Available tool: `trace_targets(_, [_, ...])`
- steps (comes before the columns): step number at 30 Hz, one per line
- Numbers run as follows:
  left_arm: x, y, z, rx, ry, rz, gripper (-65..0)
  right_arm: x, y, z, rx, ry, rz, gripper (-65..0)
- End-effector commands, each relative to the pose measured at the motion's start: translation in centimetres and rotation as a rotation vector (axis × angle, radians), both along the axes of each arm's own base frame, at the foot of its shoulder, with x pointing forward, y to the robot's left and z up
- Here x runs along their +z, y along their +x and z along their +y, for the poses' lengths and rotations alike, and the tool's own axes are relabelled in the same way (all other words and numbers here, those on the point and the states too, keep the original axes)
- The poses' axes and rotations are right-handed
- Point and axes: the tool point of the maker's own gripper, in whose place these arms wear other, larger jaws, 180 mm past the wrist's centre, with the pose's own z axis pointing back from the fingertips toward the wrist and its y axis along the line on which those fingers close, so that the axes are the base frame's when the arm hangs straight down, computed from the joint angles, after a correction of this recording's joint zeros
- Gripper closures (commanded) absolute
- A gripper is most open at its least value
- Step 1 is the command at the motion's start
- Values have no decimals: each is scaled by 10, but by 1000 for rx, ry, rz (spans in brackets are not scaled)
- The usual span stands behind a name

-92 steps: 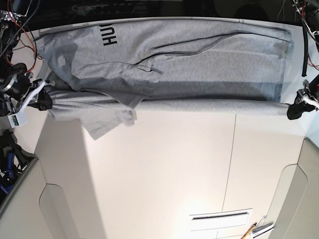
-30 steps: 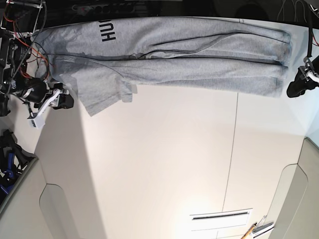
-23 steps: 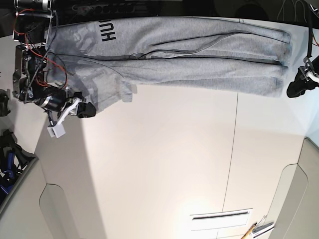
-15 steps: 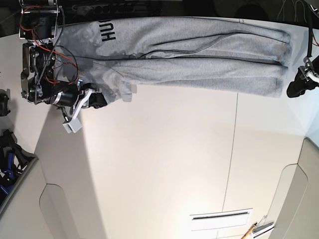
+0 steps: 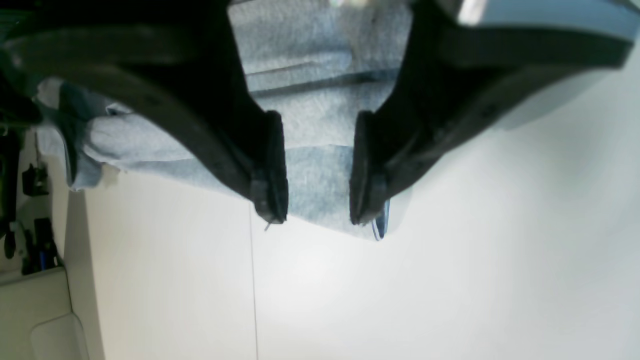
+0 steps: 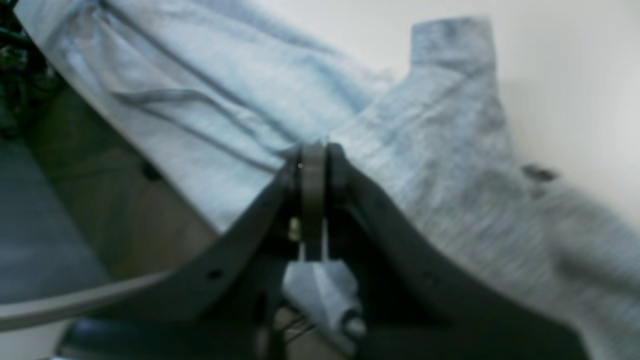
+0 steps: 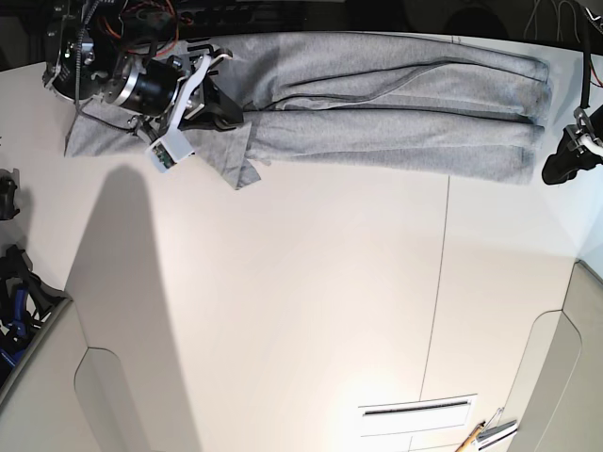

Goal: Fold the T-shirt properly
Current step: 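Release the hem with the right gripper and smooth the fold, then grasp the folded shirt end with both grippers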

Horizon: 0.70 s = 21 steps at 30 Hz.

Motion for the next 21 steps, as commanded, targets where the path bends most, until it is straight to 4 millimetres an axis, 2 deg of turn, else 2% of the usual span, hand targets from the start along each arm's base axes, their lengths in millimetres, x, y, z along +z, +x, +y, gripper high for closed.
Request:
trace_targets(1, [18, 9, 6, -3, 19, -54, -242, 5, -4, 3, -1, 24, -10, 0])
trace_targets(4, [18, 9, 6, -3, 19, -54, -242, -3, -20, 4, -4, 27, 38, 0])
trace_targets(8, [18, 9, 6, -3, 19, -54, -242, -7, -30, 4, -4, 26, 66, 0])
trace_targets(10, [18, 9, 6, -3, 18, -54, -242, -8, -31, 4, -4, 27, 70, -71])
trace_targets(13, [18, 9, 6, -3, 19, -54, -242, -6, -29, 4, -9, 34, 60, -229])
trace_targets(15, [18, 9, 6, -2, 19, -55, -242, -4, -27, 6, -9, 47, 53, -295])
trace_targets(21, [25, 8, 18, 36, 28, -79, -246, 18, -17, 3, -4, -10, -50, -302])
